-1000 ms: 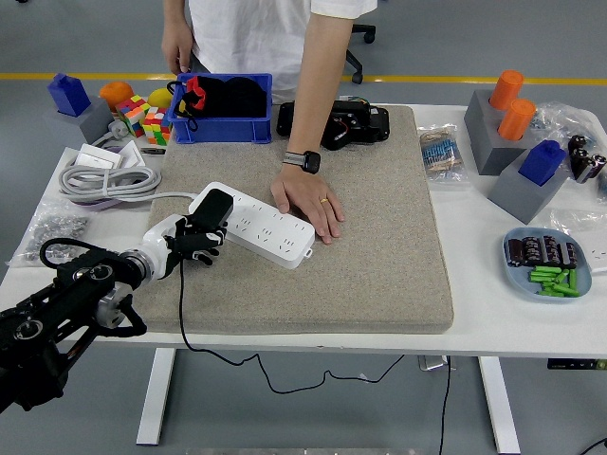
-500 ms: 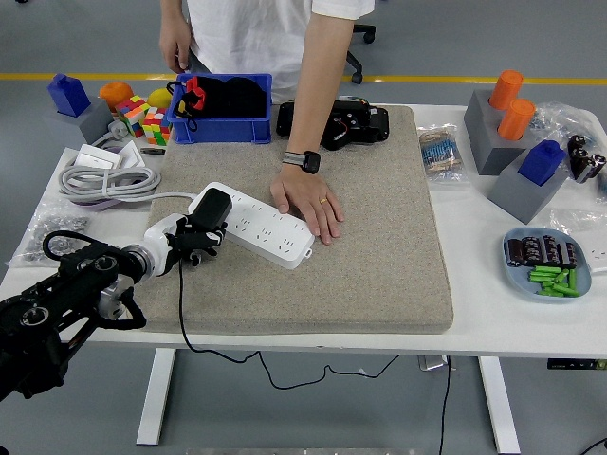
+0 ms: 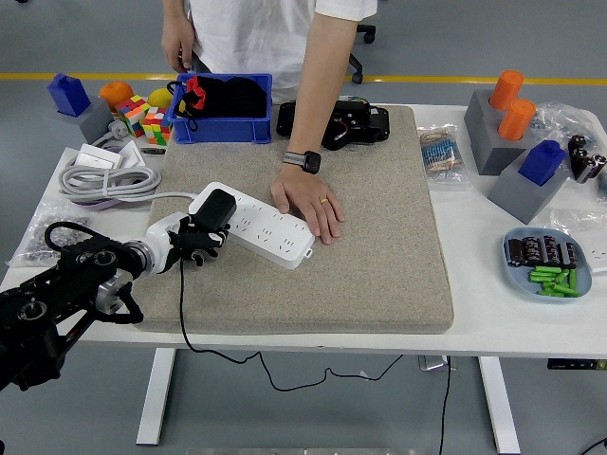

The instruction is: Press the white button,pick up the black plug,place it near the board,insert it into the board

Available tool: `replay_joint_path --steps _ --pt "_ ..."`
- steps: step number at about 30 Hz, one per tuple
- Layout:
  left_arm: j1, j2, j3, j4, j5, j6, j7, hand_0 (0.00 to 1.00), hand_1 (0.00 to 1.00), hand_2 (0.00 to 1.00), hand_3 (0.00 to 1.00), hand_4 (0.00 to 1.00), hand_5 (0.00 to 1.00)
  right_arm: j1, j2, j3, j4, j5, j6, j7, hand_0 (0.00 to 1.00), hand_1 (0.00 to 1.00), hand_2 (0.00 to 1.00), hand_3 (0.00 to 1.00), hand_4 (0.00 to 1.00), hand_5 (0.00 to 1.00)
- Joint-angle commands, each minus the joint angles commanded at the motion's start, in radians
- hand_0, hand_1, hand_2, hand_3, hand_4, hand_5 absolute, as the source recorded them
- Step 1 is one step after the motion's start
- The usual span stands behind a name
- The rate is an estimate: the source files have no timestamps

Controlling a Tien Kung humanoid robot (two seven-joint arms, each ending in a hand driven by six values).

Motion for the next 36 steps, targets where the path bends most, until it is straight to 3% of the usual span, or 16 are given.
replay_joint_path --steps 13,28,29,34,35,36 --pt "-0.041 -0.011 0.023 0.049 -0.011 -0.008 0.007 0.232 0.287 0.310 0.547 0.557 0.002 -0.001 0.000 -0.001 -0.001 0.000 0.000 -0.001 0.616 0.590 0.584 0.582 0.653 0.389" --pt "-0.065 0.002 0.025 0.071 0.033 -0.002 0.058 0.246 0.331 0.341 0.554 0.537 0.002 0.001 0.000 0.001 0.000 0.001 0.001 -0.001 0.616 0.589 0.584 0.582 0.653 0.389" --pt "-0.066 0.003 0.024 0.072 0.040 0.001 0.063 0.362 0.483 0.419 0.594 0.678 0.263 0.001 0.000 0.002 0.000 0.001 0.001 -0.001 0.616 0.590 0.584 0.582 0.653 0.391" --pt "-0.067 0.008 0.020 0.072 0.066 -0.004 0.081 0.362 0.483 0.419 0.594 0.678 0.263 0.000 0.000 0.002 -0.001 0.001 0.001 -0.001 0.616 0.590 0.584 0.582 0.653 0.391" --pt "-0.066 0.008 0.020 0.072 0.065 -0.008 0.082 0.579 0.619 0.539 0.674 0.847 0.627 -0.001 0.000 0.002 -0.001 0.000 0.001 -0.001 0.616 0.589 0.584 0.582 0.653 0.391" --pt "-0.066 0.009 0.019 0.071 0.065 -0.010 0.082 0.579 0.619 0.539 0.674 0.847 0.627 -0.001 0.000 0.002 -0.001 0.000 0.001 -0.001 0.616 0.589 0.584 0.582 0.653 0.391"
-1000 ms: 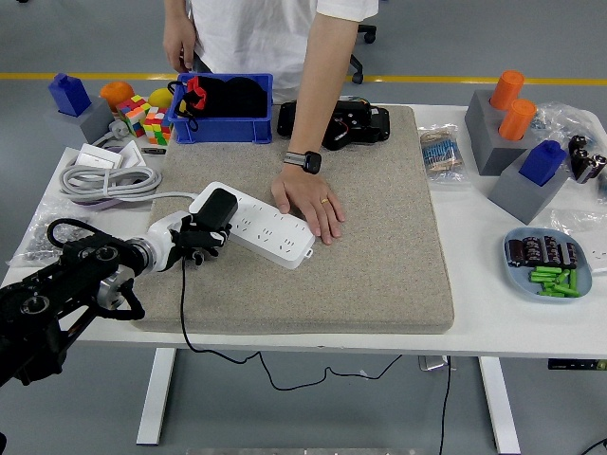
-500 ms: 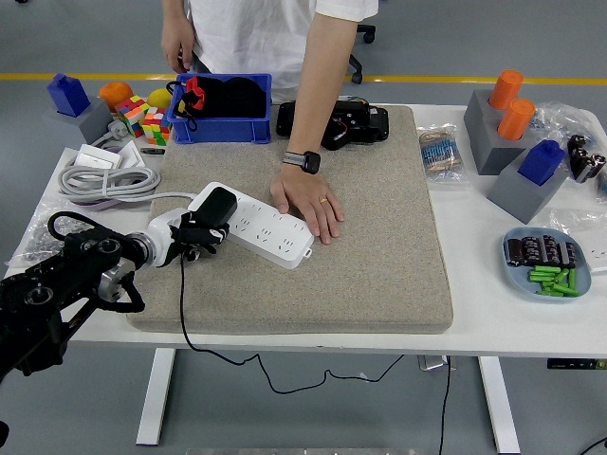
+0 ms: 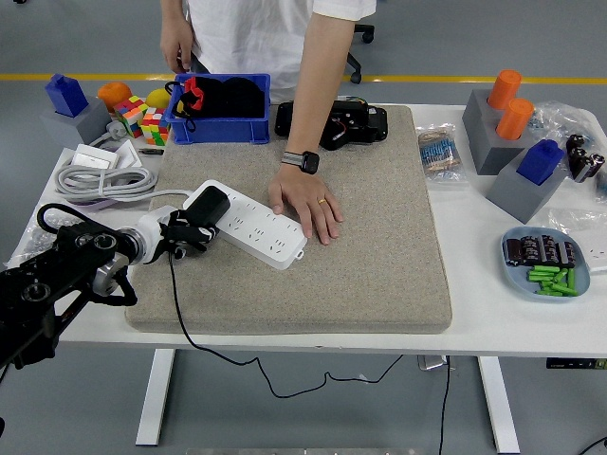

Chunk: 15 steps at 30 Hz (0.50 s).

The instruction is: Press the white button,pick up the black plug,place it near the board,insert it into the board

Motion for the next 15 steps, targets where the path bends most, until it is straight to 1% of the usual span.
replay_joint_path --steps 4,5,10,11,15 --pt "0.000 0.000 0.000 -0.005 0.016 -0.014 0.005 0.579 0.619 0.539 0.674 0.847 0.627 0.001 0.001 0.000 0.000 0.000 0.000 0.000 0.616 0.589 0.584 0.582 0.653 0.391" --pt "0.000 0.000 0.001 -0.006 0.022 -0.015 0.006 0.735 0.748 0.653 0.730 0.921 0.813 0.001 0.001 -0.001 0.000 0.000 0.001 0.000 0.616 0.590 0.584 0.582 0.653 0.390" --pt "0.000 0.001 0.002 -0.010 0.040 -0.016 0.008 0.735 0.748 0.653 0.730 0.921 0.813 0.002 0.000 0.001 0.001 0.001 0.001 0.000 0.616 0.590 0.584 0.582 0.653 0.390" --pt "0.000 0.001 0.001 -0.011 0.043 -0.017 0.009 0.775 0.779 0.681 0.750 0.947 0.862 0.002 0.000 0.001 0.001 0.000 0.000 0.000 0.616 0.589 0.584 0.582 0.653 0.391" --pt "0.001 0.003 -0.002 -0.014 0.064 -0.019 0.014 0.775 0.779 0.681 0.750 0.947 0.862 0.002 0.001 0.001 0.000 0.001 0.001 0.000 0.616 0.589 0.584 0.582 0.653 0.391"
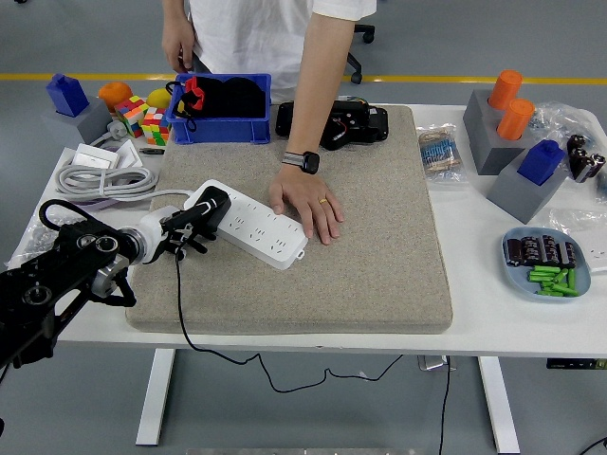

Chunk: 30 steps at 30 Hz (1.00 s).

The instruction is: Press the white button,pick up the black plug,place it near the board,insert it into the board

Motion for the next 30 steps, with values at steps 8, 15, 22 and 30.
replay_joint_path --steps 8,15,22,30 --pt "0.003 0.002 -0.006 -0.005 0.028 0.006 -0.008 0.904 0.899 0.819 0.809 0.965 0.859 -0.001 0.001 0.000 0.000 0.001 0.001 0.000 0.617 0.589 0.584 0.582 0.653 0.390" --pt "0.006 0.002 -0.018 -0.014 0.052 0.009 -0.018 0.958 0.948 0.900 0.854 0.968 0.867 -0.001 0.001 0.002 0.000 0.000 0.001 0.000 0.617 0.589 0.585 0.582 0.653 0.390" --pt "0.001 0.006 -0.029 -0.017 0.061 0.006 -0.019 0.977 0.960 0.911 0.865 0.971 0.873 -0.001 0.001 0.003 0.000 0.001 0.001 0.000 0.617 0.589 0.584 0.582 0.653 0.390" --pt "-0.007 0.016 -0.032 -0.005 0.059 0.004 -0.021 0.982 0.960 0.911 0.866 0.971 0.872 -0.001 0.002 0.002 0.000 0.001 0.002 0.000 0.616 0.589 0.584 0.582 0.653 0.391"
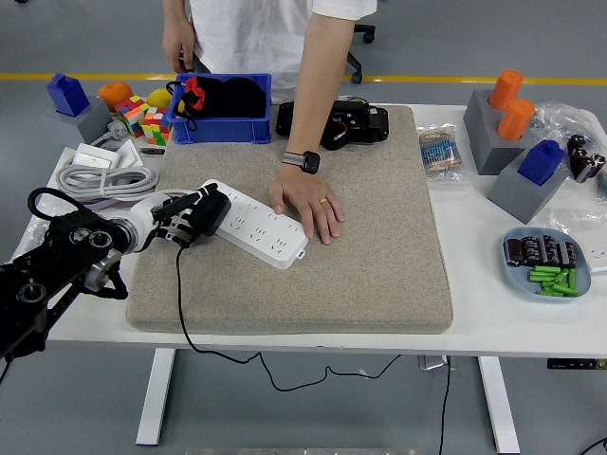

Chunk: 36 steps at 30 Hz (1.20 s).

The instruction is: Press the white button,pick up the black plug,place it near the board,insert it into the board

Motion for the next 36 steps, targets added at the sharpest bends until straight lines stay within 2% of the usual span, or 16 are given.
replay_joint_path --steps 17,22,31,34,36 --pt "-0.012 0.016 -0.013 0.006 0.018 0.001 -0.009 0.982 0.956 0.904 0.861 0.979 0.883 -0.001 -0.001 0.000 0.000 0.000 0.000 0.001 0.618 0.588 0.583 0.582 0.653 0.389" --pt "-0.002 0.022 -0.032 -0.029 0.084 0.023 -0.030 0.981 0.953 0.896 0.859 0.981 0.883 -0.002 0.000 0.001 0.000 -0.001 0.000 0.001 0.616 0.587 0.582 0.582 0.653 0.389" --pt "0.035 0.033 -0.038 -0.128 0.249 0.107 -0.111 0.976 0.947 0.884 0.849 0.980 0.879 -0.003 0.002 0.001 0.000 -0.002 0.000 0.001 0.616 0.588 0.581 0.582 0.653 0.389" --pt "0.049 0.037 -0.039 -0.146 0.285 0.141 -0.170 0.966 0.937 0.868 0.833 0.976 0.869 -0.002 0.002 0.000 0.000 -0.001 0.000 0.001 0.616 0.588 0.583 0.582 0.653 0.388" --pt "0.067 0.046 -0.032 -0.168 0.323 0.171 -0.247 0.966 0.937 0.868 0.833 0.976 0.869 -0.002 0.002 0.001 0.001 -0.001 0.000 0.001 0.616 0.588 0.583 0.582 0.653 0.388"
